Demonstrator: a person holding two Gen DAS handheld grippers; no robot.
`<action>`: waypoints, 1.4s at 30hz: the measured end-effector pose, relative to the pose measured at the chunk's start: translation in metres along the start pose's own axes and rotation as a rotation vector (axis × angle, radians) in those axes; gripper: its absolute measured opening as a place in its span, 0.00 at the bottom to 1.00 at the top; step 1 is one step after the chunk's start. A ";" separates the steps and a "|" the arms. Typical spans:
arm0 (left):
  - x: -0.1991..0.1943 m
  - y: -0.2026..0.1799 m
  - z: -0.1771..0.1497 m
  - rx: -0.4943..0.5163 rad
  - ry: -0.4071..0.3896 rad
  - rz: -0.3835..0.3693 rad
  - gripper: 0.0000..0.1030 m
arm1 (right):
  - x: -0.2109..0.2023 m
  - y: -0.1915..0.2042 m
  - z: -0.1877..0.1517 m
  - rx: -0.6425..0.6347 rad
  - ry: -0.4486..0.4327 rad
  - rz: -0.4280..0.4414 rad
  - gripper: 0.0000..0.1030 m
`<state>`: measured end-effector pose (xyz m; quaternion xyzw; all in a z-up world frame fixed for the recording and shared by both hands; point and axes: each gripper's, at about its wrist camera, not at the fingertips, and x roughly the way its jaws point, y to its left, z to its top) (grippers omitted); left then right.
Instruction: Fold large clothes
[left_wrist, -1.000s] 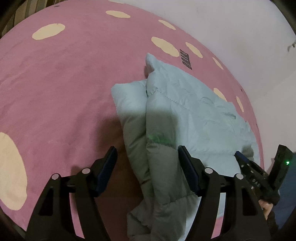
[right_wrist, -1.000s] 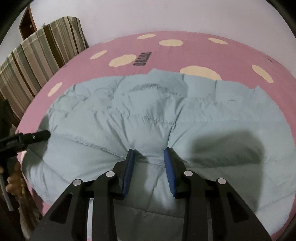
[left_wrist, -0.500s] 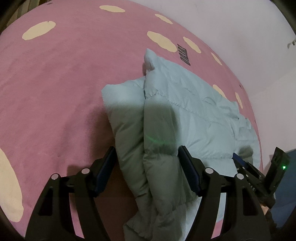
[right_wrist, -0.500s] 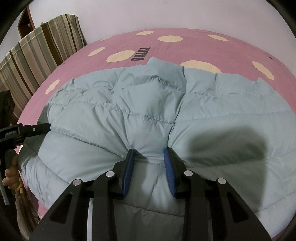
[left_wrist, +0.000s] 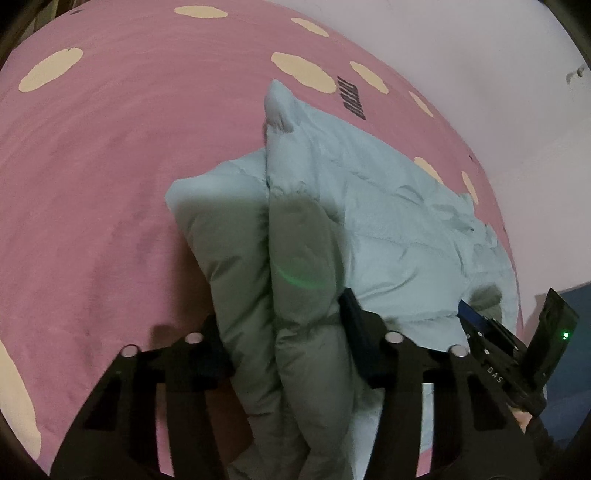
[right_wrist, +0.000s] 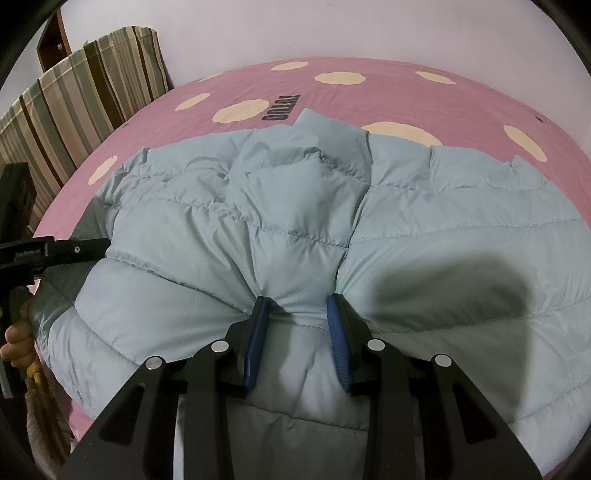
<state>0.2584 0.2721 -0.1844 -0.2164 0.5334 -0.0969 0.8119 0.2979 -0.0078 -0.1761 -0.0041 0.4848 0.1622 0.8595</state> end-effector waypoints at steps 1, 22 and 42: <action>0.000 -0.001 0.000 0.004 0.000 -0.002 0.40 | 0.000 0.000 0.000 0.000 0.000 0.000 0.33; -0.061 -0.100 -0.013 0.180 -0.129 0.150 0.13 | -0.004 0.001 0.000 -0.011 -0.030 -0.013 0.33; -0.039 -0.217 -0.029 0.309 -0.127 0.213 0.13 | -0.099 -0.129 -0.021 0.202 -0.171 -0.162 0.46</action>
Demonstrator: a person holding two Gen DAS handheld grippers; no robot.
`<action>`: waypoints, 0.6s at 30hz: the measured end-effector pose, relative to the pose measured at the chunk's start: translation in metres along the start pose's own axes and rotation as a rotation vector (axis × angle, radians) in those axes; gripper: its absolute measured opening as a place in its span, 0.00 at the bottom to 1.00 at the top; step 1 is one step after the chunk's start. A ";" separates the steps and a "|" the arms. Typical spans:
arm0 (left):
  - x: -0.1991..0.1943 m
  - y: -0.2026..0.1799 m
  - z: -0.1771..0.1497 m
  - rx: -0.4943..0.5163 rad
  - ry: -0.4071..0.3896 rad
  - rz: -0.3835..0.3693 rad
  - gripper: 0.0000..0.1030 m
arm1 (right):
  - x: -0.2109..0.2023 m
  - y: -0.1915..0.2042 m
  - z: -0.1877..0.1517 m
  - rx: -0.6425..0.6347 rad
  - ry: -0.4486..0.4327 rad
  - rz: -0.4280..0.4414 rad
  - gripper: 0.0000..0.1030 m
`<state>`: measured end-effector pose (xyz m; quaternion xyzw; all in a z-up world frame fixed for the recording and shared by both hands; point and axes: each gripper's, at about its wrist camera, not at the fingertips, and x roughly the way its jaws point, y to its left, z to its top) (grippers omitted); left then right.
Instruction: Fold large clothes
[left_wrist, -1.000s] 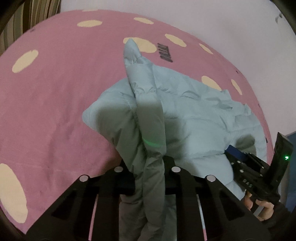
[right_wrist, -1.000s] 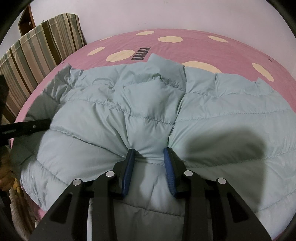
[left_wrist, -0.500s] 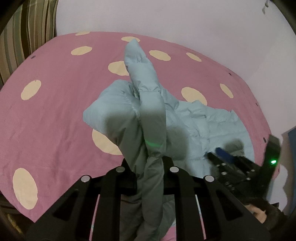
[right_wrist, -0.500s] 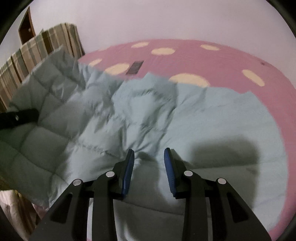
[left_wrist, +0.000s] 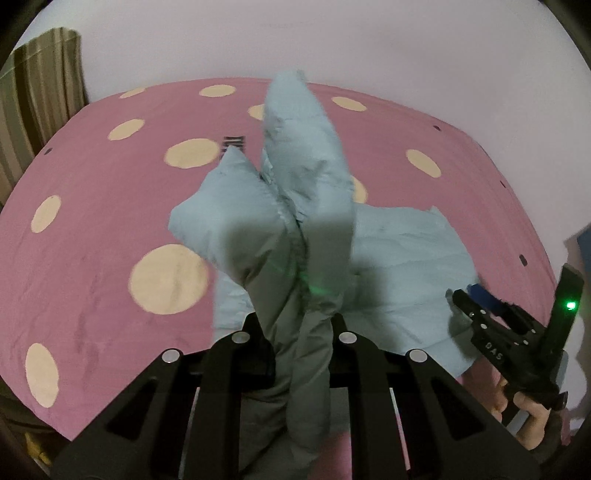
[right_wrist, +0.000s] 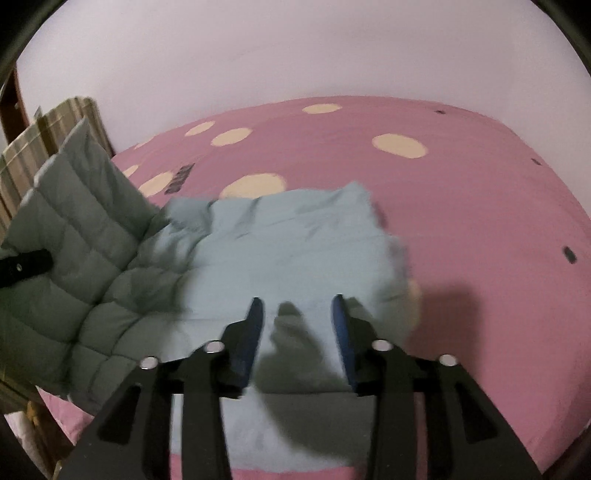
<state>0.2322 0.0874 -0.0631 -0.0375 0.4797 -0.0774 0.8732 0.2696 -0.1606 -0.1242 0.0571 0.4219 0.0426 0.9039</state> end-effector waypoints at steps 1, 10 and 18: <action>0.004 -0.011 0.001 0.011 0.005 0.000 0.13 | -0.004 -0.008 0.001 0.009 -0.012 -0.008 0.47; 0.050 -0.097 0.004 0.107 0.049 0.007 0.13 | -0.019 -0.069 -0.005 0.106 -0.028 -0.062 0.47; 0.107 -0.154 -0.008 0.147 0.113 0.019 0.13 | -0.019 -0.103 -0.013 0.163 -0.008 -0.088 0.47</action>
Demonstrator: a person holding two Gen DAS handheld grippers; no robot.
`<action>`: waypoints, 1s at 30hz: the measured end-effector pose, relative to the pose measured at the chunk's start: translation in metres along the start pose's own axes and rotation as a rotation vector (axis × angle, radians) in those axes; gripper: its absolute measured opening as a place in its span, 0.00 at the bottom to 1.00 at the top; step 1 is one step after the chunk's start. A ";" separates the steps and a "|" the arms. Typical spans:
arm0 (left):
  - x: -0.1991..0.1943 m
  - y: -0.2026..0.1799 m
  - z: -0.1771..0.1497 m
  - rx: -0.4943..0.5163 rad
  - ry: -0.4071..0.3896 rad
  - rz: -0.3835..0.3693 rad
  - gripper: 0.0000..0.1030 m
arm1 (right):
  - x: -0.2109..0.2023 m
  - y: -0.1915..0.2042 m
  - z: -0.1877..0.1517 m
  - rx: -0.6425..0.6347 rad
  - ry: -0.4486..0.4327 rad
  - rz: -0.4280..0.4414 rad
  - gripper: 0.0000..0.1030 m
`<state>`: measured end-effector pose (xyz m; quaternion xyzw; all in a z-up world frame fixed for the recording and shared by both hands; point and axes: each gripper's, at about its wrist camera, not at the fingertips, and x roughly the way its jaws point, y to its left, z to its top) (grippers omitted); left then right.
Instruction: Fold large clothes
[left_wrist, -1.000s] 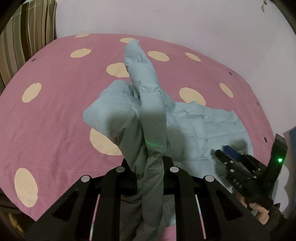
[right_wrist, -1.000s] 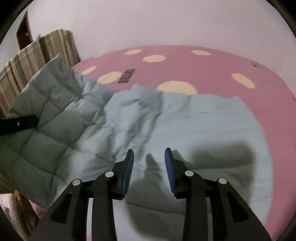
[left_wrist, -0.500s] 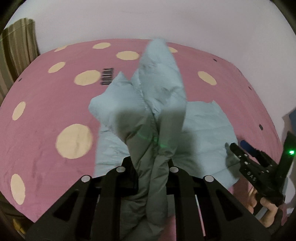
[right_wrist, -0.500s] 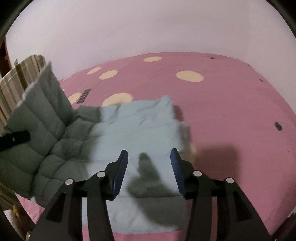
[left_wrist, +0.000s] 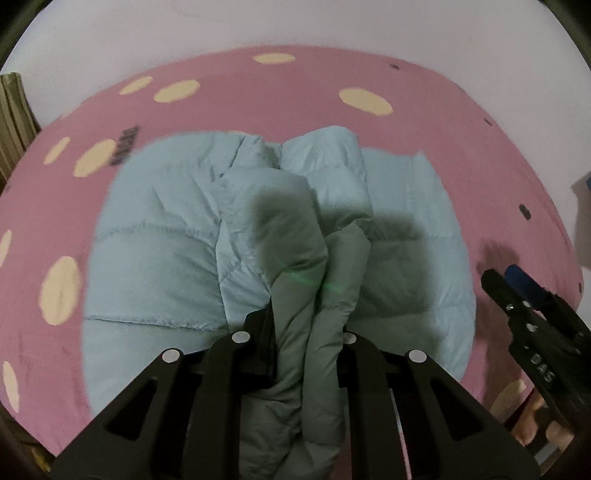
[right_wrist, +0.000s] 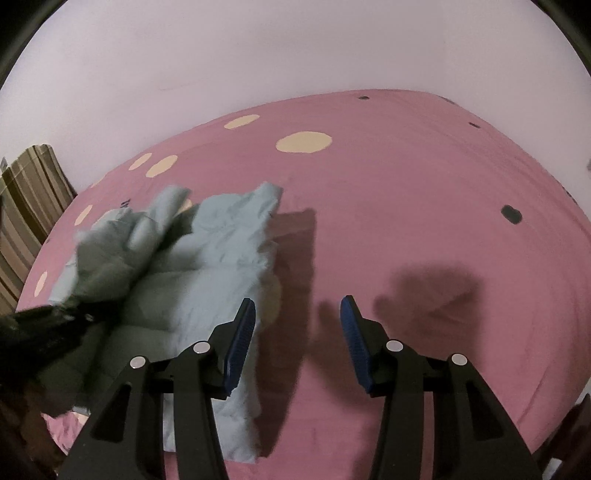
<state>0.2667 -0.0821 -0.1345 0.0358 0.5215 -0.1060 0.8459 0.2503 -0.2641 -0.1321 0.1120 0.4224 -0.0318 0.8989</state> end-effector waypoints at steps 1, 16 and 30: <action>0.003 -0.005 -0.002 0.002 0.000 0.005 0.13 | 0.001 -0.003 -0.001 0.004 0.004 -0.002 0.47; 0.008 -0.021 -0.011 0.032 -0.044 0.021 0.16 | 0.009 -0.010 -0.005 0.019 0.033 -0.016 0.47; -0.110 0.014 -0.025 0.019 -0.270 -0.026 0.71 | -0.011 0.005 0.003 -0.004 0.005 -0.015 0.47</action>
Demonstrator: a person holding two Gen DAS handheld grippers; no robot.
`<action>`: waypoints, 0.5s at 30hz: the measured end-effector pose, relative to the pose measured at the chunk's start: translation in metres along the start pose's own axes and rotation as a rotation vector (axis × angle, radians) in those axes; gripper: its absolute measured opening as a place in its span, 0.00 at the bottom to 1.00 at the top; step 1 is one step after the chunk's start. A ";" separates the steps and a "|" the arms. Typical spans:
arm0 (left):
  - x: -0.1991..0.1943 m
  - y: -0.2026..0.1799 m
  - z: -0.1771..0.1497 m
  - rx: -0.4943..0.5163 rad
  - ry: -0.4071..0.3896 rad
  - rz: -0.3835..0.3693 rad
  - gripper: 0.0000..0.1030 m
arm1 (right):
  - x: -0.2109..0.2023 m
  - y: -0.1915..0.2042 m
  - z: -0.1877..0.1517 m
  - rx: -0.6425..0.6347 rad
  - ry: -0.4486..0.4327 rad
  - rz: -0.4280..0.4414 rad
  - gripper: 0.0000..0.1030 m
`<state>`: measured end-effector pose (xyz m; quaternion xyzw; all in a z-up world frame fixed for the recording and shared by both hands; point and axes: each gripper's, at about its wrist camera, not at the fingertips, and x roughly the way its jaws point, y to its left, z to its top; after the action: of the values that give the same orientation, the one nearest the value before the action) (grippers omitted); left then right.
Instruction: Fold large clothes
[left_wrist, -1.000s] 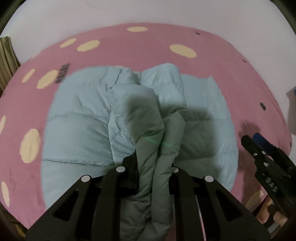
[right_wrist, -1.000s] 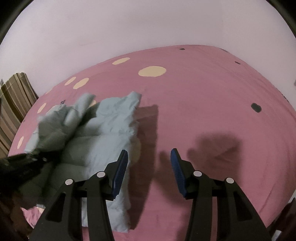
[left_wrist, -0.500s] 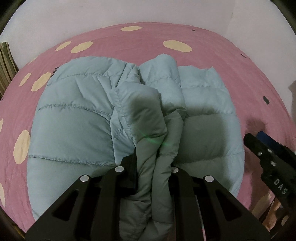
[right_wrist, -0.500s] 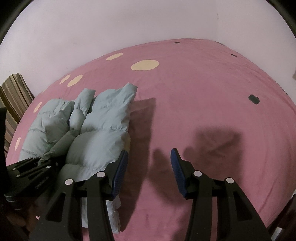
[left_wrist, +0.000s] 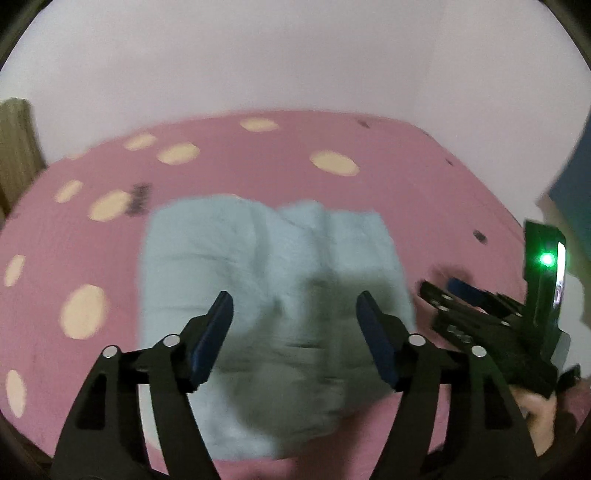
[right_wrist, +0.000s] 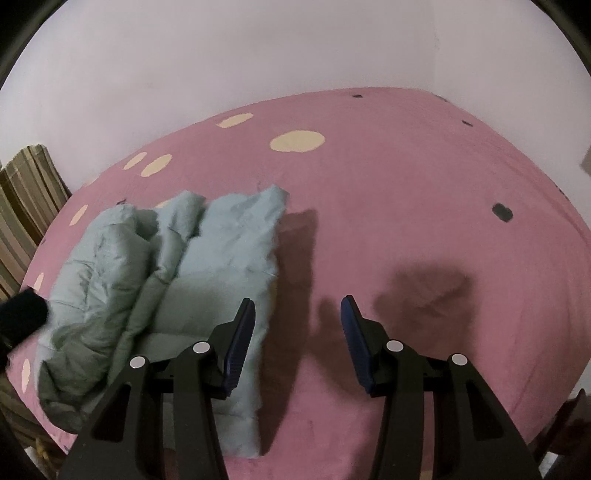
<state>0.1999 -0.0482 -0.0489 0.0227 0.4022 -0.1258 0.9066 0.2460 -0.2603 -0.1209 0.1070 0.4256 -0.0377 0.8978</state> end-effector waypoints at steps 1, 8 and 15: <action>-0.006 0.015 0.000 -0.018 -0.021 0.031 0.72 | -0.002 0.005 0.001 -0.007 -0.003 0.010 0.47; 0.006 0.104 -0.013 -0.145 -0.001 0.169 0.76 | -0.001 0.053 0.013 -0.077 -0.003 0.096 0.56; 0.043 0.146 -0.033 -0.260 0.066 0.122 0.76 | 0.024 0.105 0.019 -0.120 0.050 0.168 0.65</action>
<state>0.2398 0.0886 -0.1113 -0.0664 0.4424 -0.0164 0.8942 0.2920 -0.1619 -0.1108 0.0892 0.4386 0.0662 0.8918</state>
